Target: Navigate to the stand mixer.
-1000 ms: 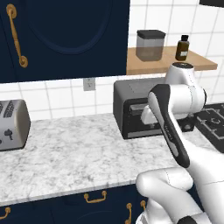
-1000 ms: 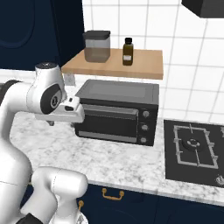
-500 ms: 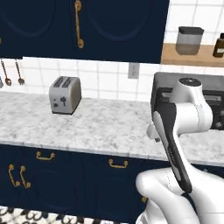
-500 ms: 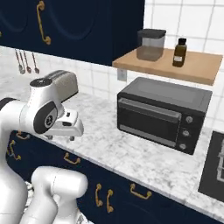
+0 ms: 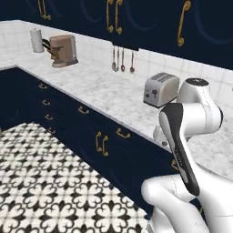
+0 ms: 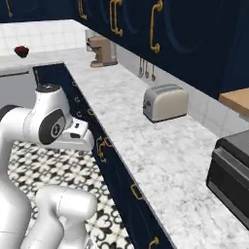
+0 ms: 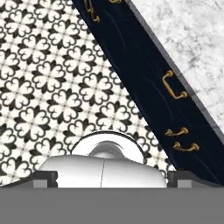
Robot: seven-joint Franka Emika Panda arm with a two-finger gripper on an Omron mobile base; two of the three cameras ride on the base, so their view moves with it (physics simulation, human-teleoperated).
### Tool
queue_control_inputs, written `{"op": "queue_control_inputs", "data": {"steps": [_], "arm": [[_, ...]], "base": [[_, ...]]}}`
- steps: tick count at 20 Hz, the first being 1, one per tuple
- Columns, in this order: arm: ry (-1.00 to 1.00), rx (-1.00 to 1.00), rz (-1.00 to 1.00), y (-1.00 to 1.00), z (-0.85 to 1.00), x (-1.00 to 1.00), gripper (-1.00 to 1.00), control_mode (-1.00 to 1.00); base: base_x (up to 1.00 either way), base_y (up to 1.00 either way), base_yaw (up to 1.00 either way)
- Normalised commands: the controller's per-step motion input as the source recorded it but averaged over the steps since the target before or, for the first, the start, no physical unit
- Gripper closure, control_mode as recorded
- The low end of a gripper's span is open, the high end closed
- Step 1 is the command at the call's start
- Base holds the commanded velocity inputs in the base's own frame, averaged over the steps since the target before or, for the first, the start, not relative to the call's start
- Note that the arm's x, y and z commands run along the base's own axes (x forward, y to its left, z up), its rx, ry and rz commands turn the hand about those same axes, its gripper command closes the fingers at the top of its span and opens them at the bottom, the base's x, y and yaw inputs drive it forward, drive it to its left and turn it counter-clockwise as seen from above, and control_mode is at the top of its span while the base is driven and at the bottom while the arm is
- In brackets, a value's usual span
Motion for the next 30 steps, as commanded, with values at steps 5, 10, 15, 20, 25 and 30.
{"op": "queue_control_inputs", "data": {"steps": [5,10,15,20,25,30], "arm": [[0.0,0.0,0.0,0.0,0.0,0.0,-1.0,1.0],[0.0,0.0,0.0,0.0,0.0,0.0,-1.0,1.0],[0.0,0.0,0.0,0.0,0.0,0.0,-1.0,1.0],[0.0,0.0,0.0,0.0,0.0,0.0,-1.0,1.0],[0.0,0.0,0.0,0.0,0.0,0.0,-1.0,1.0],[0.0,0.0,0.0,0.0,0.0,0.0,-1.0,1.0]], "base": [[0.24,0.05,0.97],[0.41,0.03,0.89],[0.52,0.0,0.75],[0.58,0.0,0.6],[0.71,0.0,0.59],[0.92,0.0,0.61]]}}
